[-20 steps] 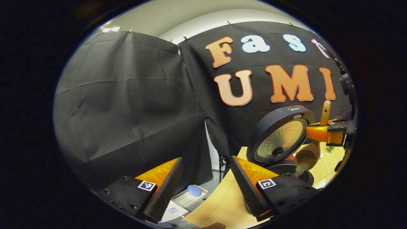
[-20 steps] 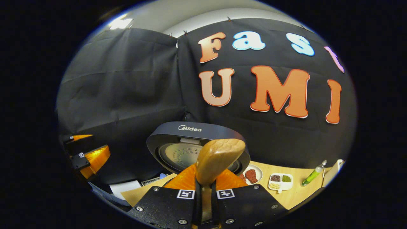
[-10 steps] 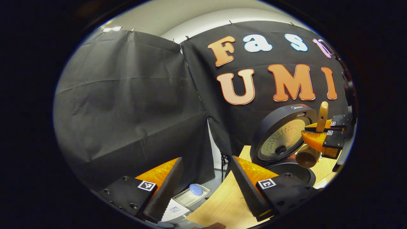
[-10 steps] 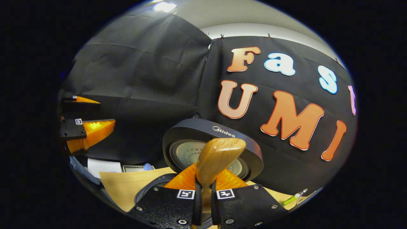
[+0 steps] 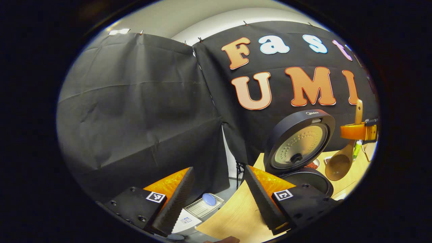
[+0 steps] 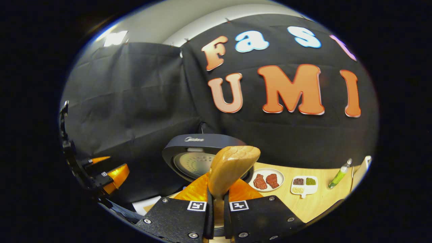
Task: Close the left gripper, press the button to open the rice cooker; take a wooden spoon from the chopstick holder with the right hand, scoop a spoonful of rice and pour it into the rice cooker, then put the wooden spoon back into the chopstick holder.
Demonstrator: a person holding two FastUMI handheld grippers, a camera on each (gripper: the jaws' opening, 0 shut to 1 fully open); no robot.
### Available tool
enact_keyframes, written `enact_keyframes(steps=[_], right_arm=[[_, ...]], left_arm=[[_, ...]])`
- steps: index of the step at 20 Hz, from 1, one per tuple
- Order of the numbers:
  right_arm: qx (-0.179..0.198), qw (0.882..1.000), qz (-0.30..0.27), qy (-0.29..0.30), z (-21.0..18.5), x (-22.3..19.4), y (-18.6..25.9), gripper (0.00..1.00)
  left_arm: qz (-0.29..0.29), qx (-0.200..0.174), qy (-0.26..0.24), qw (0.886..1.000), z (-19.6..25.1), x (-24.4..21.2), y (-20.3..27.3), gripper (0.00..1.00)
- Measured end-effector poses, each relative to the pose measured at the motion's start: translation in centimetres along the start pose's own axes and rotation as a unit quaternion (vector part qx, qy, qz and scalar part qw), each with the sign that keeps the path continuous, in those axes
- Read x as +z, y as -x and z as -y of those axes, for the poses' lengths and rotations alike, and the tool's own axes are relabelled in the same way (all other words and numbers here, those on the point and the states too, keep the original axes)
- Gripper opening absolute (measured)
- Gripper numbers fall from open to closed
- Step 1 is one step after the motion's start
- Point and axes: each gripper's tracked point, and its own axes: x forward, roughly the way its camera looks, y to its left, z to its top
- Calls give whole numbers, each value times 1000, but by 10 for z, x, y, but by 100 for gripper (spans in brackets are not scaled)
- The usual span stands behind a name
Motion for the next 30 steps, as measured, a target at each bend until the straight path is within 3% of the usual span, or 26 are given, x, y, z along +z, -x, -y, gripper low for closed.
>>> enact_keyframes(steps=[1, 2, 3, 5, 6, 9, 11, 12, 13, 14, 15, 19, 20, 22, 23, 24, 26, 27, 28, 29, 30], right_arm=[[-13, 1000, -1, -15, 18, 1, 9, 11], [-26, 999, -3, -25, 36, 0, 18, 11], [-38, 999, -4, -34, 42, -6, 27, 11], [-66, 997, -8, -47, 75, -15, 46, 11], [-82, 995, -12, -53, 92, -21, 55, 11], [-132, 988, -26, -74, 144, -44, 87, 11], [-162, 982, -32, -89, 175, -56, 109, 11], [-178, 979, -34, -93, 190, -62, 121, 11], [-195, 975, -35, -97, 206, -67, 133, 11], [-212, 972, -36, -100, 222, -72, 144, 11], [-228, 967, -37, -104, 237, -78, 156, 11], [-282, 951, -44, -122, 299, -87, 201, 11], [-294, 946, -44, -126, 312, -92, 211, 11], [-313, 939, -51, -132, 328, -114, 224, 11], [-322, 936, -57, -134, 336, -122, 231, 11], [-328, 933, -60, -138, 344, -129, 237, 11], [-333, 929, -67, -150, 352, -143, 244, 11], [-333, 927, -71, -155, 355, -151, 246, 11], [-333, 926, -75, -159, 357, -159, 247, 11], [-332, 926, -80, -162, 358, -167, 247, 11], [-332, 925, -85, -165, 359, -174, 246, 11]], left_arm=[[-2, -1, 3, 1000, 7, 2, 2, 100], [-3, -4, 4, 1000, 14, 3, 5, 100], [-4, -9, 4, 1000, 22, 5, 6, 93], [-3, -16, 2, 1000, 38, 8, 10, 93], [-2, -21, 2, 1000, 46, 10, 11, 100], [-5, -40, 9, 999, 73, 15, 12, 93], [-8, -49, 15, 999, 87, 17, 16, 93], [-10, -52, 19, 998, 93, 19, 17, 100], [-12, -54, 23, 998, 99, 20, 17, 93], [-14, -54, 26, 998, 101, 21, 17, 93], [-16, -52, 29, 998, 103, 22, 18, 100], [-18, -41, 37, 998, 112, 29, 21, 100], [-19, -39, 38, 998, 115, 29, 22, 93], [-21, -39, 39, 998, 124, 30, 28, 93], [-21, -39, 39, 998, 128, 31, 31, 100], [-20, -38, 38, 998, 131, 33, 34, 93], [-16, -35, 35, 999, 136, 38, 40, 93], [-14, -33, 33, 999, 137, 42, 43, 100], [-13, -33, 31, 999, 139, 43, 45, 93], [-12, -32, 30, 999, 141, 46, 47, 93], [-13, -32, 29, 999, 142, 47, 48, 100]])
